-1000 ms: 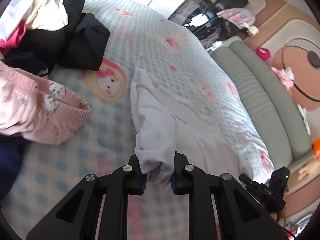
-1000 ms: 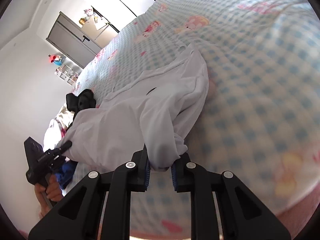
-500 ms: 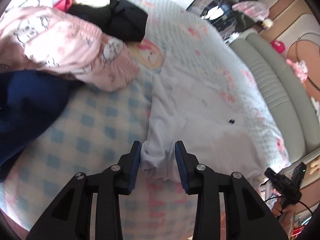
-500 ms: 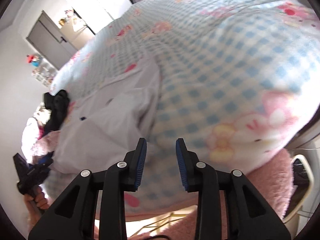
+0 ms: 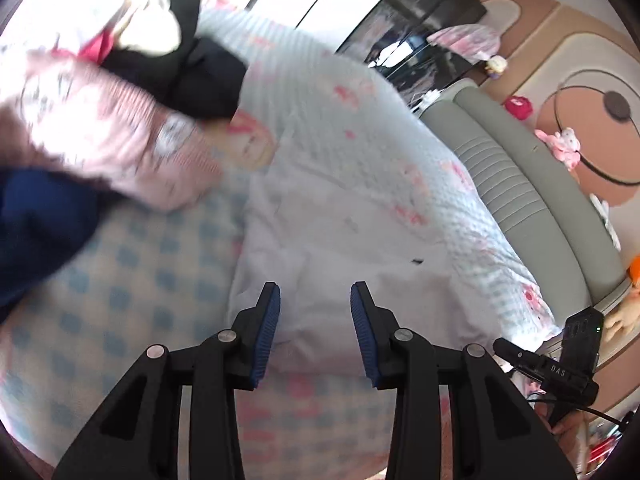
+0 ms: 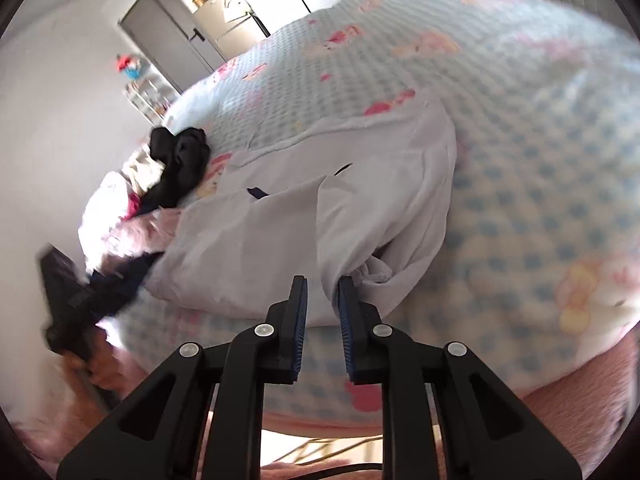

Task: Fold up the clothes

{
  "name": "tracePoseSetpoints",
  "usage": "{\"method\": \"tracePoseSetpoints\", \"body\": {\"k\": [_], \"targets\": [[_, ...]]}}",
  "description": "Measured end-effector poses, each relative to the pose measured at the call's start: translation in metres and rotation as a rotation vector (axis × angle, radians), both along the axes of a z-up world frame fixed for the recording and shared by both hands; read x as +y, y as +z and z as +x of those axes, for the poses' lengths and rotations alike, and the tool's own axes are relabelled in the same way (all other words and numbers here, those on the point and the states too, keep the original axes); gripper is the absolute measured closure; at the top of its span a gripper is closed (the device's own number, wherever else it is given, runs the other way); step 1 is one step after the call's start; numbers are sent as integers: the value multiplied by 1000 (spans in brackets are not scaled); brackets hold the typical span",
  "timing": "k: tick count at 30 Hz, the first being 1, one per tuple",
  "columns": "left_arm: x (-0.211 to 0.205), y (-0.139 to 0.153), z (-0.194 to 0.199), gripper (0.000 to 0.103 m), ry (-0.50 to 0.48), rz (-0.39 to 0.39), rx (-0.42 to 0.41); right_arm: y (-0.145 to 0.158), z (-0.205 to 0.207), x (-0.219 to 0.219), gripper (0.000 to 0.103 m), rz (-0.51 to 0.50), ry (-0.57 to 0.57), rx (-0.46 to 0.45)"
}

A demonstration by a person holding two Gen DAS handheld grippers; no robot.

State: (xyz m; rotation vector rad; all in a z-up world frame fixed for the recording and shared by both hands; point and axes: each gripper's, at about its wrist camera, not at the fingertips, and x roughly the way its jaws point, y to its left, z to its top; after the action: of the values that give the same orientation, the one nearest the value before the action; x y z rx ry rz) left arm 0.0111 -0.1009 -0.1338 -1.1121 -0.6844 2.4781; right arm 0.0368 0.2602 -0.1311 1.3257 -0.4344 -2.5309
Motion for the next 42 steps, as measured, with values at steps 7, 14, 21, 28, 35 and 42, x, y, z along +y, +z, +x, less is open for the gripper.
{"method": "tracePoseSetpoints", "body": {"k": [7,14,21,28,35,42], "targets": [[55,28,-4,63,-102,-113,81,-8,1,26,84,66,-85,-51],[145,-6,-23,64,-411,-42,-31,-24,10,75,83,116,-258,-141],[220,-15,-33,63,-547,-14,-65,-30,-10,80,83,13,-167,-146],[232,-52,-44,64,-474,-88,-209,-36,-12,53,83,-115,-47,-130],[218,-65,-48,65,-446,-26,-269,-62,-14,28,64,66,-51,-202],[216,-58,-38,65,-468,-60,-240,-71,7,49,80,402,-170,-254]]}}
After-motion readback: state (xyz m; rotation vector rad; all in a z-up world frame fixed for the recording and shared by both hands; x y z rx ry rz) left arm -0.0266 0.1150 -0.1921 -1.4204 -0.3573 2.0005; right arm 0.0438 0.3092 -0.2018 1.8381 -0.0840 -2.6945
